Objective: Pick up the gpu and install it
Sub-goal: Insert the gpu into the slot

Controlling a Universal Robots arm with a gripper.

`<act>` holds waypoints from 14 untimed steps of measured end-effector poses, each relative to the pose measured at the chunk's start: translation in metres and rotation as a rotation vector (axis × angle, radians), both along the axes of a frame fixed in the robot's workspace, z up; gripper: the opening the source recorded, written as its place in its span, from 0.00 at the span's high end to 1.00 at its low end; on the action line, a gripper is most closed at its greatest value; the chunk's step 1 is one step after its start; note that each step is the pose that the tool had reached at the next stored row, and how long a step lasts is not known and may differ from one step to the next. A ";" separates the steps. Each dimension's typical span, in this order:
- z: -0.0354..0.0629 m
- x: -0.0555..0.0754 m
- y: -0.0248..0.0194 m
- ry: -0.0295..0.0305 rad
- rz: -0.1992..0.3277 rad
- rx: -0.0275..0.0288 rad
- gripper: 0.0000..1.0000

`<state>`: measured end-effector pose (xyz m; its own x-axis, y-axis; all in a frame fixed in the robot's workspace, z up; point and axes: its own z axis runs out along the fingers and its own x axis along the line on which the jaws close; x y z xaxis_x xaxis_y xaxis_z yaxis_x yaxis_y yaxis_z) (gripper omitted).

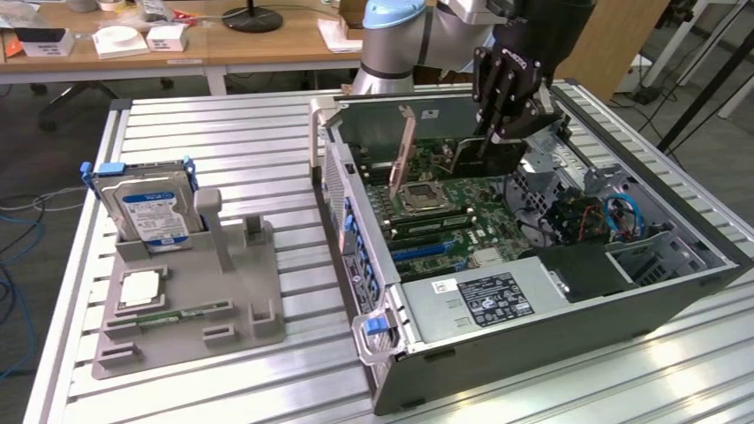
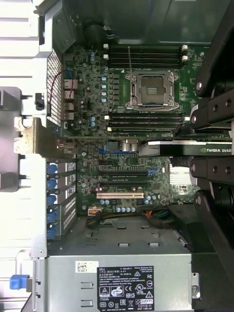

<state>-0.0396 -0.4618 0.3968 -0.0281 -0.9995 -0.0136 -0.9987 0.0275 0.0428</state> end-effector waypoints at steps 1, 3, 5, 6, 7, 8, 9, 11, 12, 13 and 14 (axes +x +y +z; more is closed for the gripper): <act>-0.0002 0.000 0.0000 0.0000 0.000 0.0000 0.74; -0.0006 0.001 0.0000 0.0000 0.000 0.0000 0.74; -0.0010 0.001 0.0000 0.0000 0.001 0.0000 0.74; -0.0013 0.001 0.0000 0.0000 0.001 0.0000 0.74; -0.0015 0.001 0.0000 0.0000 0.001 0.0000 0.74; -0.0018 0.001 0.0000 0.0000 0.001 0.0001 0.74; -0.0021 0.001 0.0000 0.0000 0.001 0.0000 0.74; -0.0029 0.001 0.0000 0.0000 0.001 0.0001 0.74; -0.0034 0.001 0.0000 0.0000 0.002 0.0000 0.74; -0.0039 0.001 0.0000 0.0000 0.002 -0.0001 0.74; -0.0044 0.001 0.0000 0.0000 0.002 0.0000 0.74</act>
